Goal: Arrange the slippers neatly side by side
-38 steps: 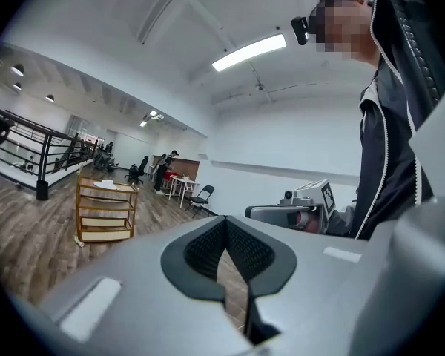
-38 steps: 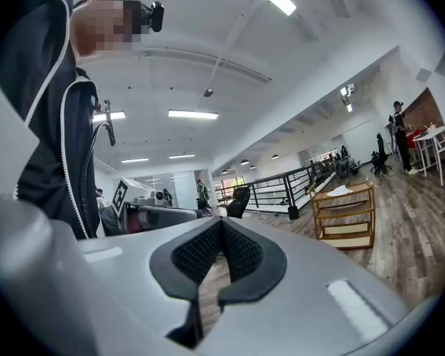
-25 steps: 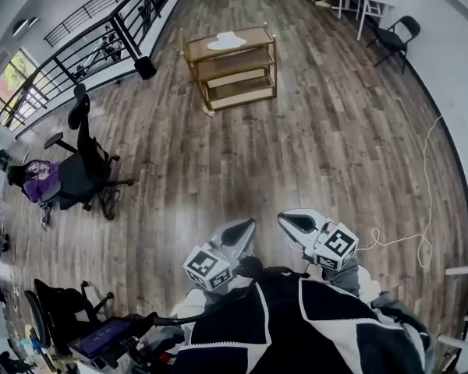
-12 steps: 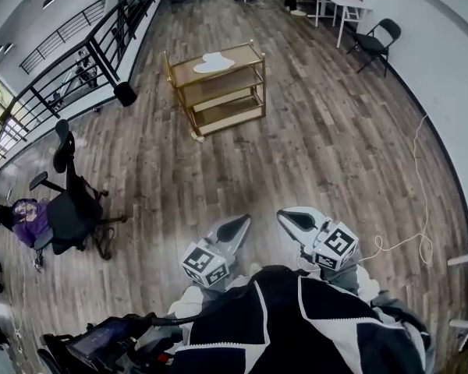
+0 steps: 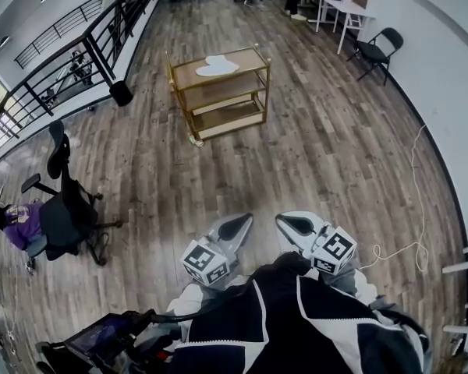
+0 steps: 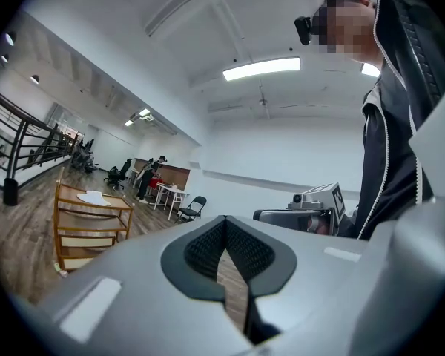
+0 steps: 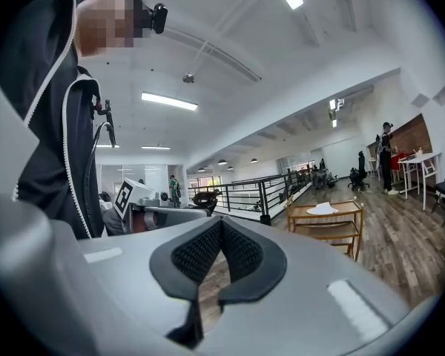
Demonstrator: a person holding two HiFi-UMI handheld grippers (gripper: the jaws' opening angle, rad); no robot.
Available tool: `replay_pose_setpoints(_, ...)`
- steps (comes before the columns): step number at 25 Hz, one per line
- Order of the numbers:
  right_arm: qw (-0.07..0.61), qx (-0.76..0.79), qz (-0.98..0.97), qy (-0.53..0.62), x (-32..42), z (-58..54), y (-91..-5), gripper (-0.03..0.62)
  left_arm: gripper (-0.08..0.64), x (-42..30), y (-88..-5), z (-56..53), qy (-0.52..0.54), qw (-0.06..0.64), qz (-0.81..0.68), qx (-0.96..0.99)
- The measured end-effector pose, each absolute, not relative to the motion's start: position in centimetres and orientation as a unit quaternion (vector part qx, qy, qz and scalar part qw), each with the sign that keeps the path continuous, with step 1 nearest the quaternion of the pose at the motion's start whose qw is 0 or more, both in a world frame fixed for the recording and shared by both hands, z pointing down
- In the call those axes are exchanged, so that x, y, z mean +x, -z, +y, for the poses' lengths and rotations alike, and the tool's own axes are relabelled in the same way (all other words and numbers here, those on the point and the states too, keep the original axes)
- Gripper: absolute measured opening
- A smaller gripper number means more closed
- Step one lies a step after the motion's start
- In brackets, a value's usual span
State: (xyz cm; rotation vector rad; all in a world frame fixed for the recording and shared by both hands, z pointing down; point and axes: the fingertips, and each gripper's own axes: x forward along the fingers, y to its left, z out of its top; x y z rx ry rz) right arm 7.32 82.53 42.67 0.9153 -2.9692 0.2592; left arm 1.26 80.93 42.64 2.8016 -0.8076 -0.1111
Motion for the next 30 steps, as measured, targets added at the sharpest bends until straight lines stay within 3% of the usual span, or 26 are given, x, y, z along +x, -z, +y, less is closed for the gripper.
replay_pose_setpoints(11,-0.005,0.258,-0.961,-0.099,6.6,71.8,-43.2,0.005,0.014,0.2,-42.7,70.1,0.048,0.132,-0.313,0.939)
replay_pose_setpoints(30,0.001,0.2,-0.972,-0.125,15.9,50.3,-44.3,0.005,0.014,7.9,-42.9,49.5,0.033,0.136,-0.368,0.919)
